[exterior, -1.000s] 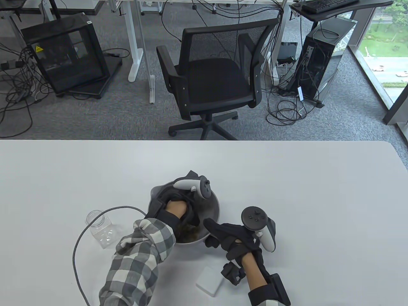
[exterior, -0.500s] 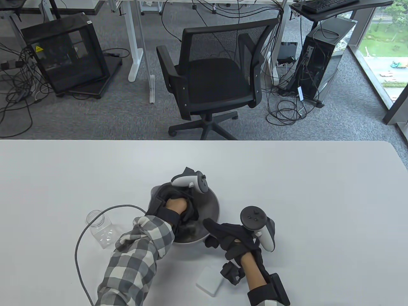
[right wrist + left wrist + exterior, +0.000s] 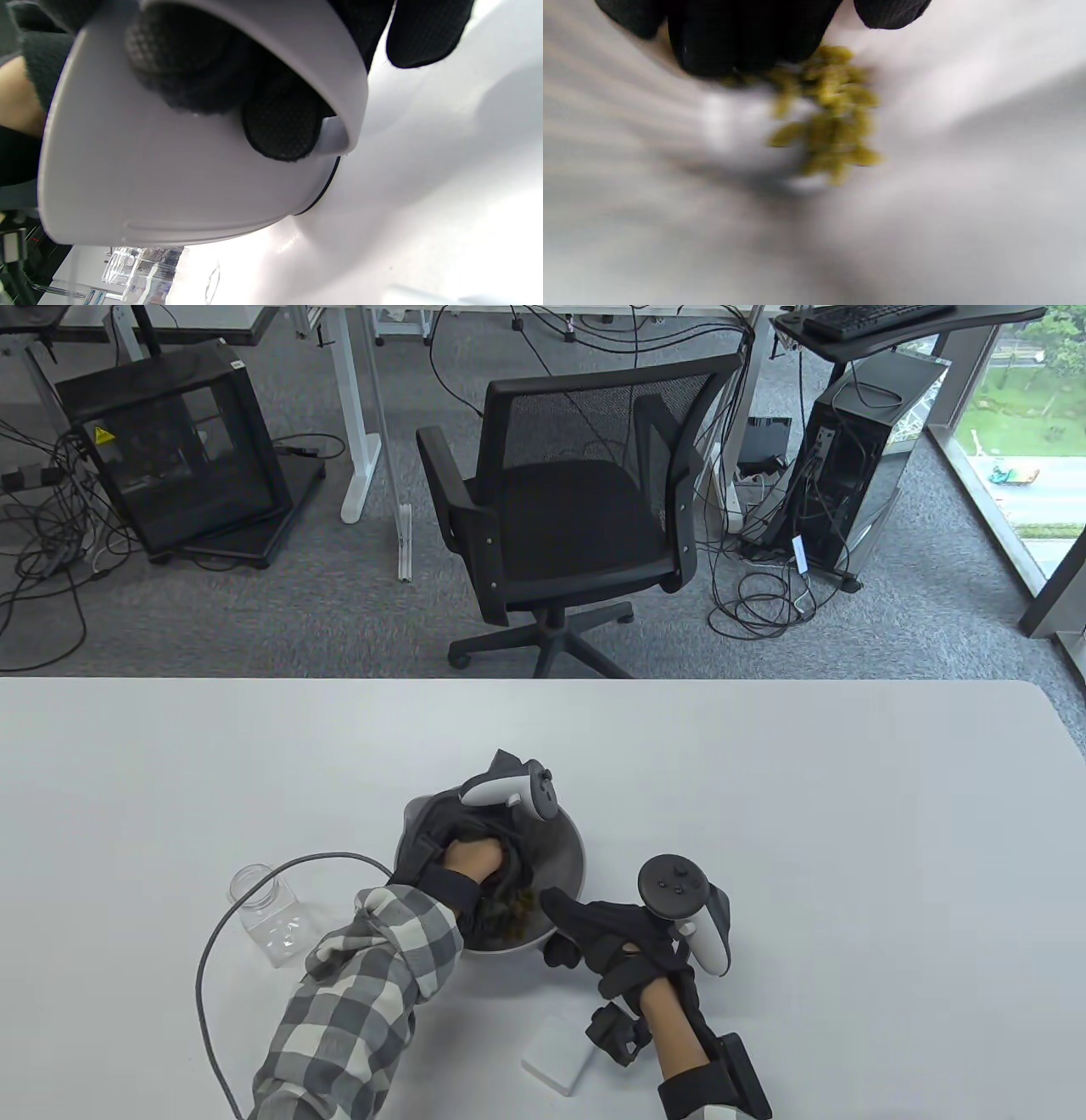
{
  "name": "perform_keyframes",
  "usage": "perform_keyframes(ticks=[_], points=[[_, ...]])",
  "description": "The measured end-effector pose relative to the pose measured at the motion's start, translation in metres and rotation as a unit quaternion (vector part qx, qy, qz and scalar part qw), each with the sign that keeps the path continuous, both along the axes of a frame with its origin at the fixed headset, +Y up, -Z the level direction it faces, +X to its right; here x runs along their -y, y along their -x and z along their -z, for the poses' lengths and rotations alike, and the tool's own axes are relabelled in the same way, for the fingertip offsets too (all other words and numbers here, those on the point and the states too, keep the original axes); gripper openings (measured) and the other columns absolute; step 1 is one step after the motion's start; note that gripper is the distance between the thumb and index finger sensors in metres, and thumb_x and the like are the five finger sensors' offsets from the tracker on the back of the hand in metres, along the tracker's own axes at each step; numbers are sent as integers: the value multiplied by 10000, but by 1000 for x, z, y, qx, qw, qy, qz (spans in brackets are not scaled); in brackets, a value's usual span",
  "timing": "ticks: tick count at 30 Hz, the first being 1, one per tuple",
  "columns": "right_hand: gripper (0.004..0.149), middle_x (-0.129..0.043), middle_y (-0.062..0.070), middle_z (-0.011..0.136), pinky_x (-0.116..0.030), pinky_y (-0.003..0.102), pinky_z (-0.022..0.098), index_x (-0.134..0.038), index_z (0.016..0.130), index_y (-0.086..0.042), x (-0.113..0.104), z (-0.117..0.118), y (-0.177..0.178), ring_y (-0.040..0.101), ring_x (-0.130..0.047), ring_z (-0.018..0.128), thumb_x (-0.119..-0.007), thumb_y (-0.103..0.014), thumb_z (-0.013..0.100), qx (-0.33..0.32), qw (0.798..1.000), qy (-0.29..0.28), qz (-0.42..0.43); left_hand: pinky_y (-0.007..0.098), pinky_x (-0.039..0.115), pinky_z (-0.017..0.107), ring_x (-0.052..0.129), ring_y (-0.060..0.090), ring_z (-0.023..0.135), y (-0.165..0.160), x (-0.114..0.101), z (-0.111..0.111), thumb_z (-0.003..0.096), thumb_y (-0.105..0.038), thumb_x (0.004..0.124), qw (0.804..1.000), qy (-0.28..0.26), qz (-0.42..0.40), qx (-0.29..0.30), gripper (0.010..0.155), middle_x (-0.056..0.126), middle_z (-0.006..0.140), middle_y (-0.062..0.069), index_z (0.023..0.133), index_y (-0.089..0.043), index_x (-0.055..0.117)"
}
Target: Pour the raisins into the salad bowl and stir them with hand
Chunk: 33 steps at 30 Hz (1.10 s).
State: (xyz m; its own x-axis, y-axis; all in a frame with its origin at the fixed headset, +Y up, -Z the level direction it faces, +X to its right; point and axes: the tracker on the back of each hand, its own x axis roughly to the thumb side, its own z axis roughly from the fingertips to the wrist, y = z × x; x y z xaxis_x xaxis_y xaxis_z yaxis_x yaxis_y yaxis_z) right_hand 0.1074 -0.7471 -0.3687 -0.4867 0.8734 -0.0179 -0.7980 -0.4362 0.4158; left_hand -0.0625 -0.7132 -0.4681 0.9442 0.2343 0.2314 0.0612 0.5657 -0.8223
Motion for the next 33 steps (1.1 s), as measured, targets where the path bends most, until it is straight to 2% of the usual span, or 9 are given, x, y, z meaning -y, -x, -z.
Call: perform_keyframes(ticks=[3,6,11,14,18,21,24,28,33], points=[[662,-1021,89,615,-629,645,589,-911,402,-142,0,0,0,316,-857,758,-582,-698,544,0,1000,2,4,730,582,652,696,626,896,-1,7,-6,593,-444,665,989,91,-113,14,625,623,1043,362,1048,-15,655],[655,-1018,101,615,-622,652,589,-913,399,-128,0,0,0,320,-847,766,-597,-682,546,-8,1000,1,4,698,740,554,898,583,758,15,18,-6,588,-428,682,984,158,-45,-69,607,842,931,347,961,35,801],[663,-1022,94,605,-628,648,586,-914,401,-133,0,-1,1,316,-855,758,-581,-686,549,0,1000,2,0,675,696,602,865,533,778,11,7,8,605,-418,653,996,-31,75,-46,599,751,985,337,1030,4,679],[665,-1020,95,607,-628,648,586,-916,398,-131,0,0,0,317,-855,757,-583,-686,549,-2,1000,3,4,702,605,660,714,571,915,-2,14,0,594,-456,653,995,62,-69,41,645,628,1073,319,1049,0,609],[660,-1022,94,603,-630,649,584,-918,396,-127,0,1,-1,313,-852,761,-595,-682,547,-5,1000,2,1,706,693,588,826,593,812,7,28,-9,586,-401,685,981,171,-89,-28,627,774,957,388,969,94,707],[660,-1016,94,610,-629,650,584,-916,404,-118,-1,2,-2,313,-845,771,-597,-677,549,-1,1000,8,-1,700,688,588,880,559,763,18,16,1,603,-389,669,992,69,39,-96,569,840,919,342,962,40,769],[663,-1019,91,601,-632,646,584,-916,400,-124,-1,2,-1,313,-851,761,-588,-680,550,2,1000,8,-1,672,690,606,884,508,769,12,10,6,604,-410,653,998,-14,42,-42,592,787,963,317,1026,5,669],[657,-1014,91,614,-630,647,584,-915,404,-119,-1,2,-3,318,-845,768,-608,-683,544,11,1000,17,5,691,629,647,767,549,879,-4,14,-10,596,-441,650,987,111,-111,20,642,673,1033,329,1036,24,599],[646,-1007,99,633,-627,652,584,-916,417,-107,-3,1,-3,316,-829,790,-628,-672,543,6,1000,11,-5,733,662,585,806,594,823,15,20,-12,603,-359,675,983,163,-68,-55,604,725,991,382,1020,78,668]])
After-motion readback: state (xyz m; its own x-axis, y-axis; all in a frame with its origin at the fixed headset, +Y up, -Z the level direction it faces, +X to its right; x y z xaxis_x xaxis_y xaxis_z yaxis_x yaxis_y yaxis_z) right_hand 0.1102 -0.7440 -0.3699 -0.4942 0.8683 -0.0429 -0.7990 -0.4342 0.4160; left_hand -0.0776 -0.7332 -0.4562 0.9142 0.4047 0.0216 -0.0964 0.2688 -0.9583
